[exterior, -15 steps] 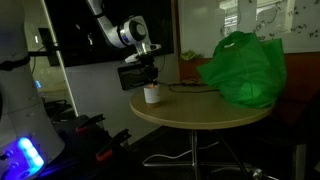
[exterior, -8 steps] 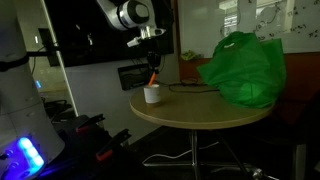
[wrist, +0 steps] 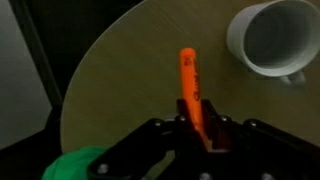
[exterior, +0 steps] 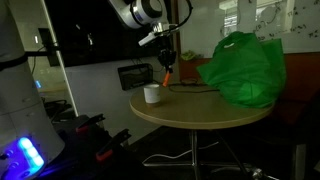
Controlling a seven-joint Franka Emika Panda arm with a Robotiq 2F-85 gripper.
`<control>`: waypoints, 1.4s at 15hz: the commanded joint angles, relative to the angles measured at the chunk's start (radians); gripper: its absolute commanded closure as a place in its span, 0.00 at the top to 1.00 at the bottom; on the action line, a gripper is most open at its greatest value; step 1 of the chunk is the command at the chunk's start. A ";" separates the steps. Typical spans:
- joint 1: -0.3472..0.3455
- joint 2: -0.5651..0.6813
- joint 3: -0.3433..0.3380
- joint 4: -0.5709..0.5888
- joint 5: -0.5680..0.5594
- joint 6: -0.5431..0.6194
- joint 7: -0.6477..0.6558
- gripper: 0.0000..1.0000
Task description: Remove the marker from the mug and put it on the table
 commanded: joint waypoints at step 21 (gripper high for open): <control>0.050 0.344 -0.047 0.241 -0.108 0.108 -0.046 0.99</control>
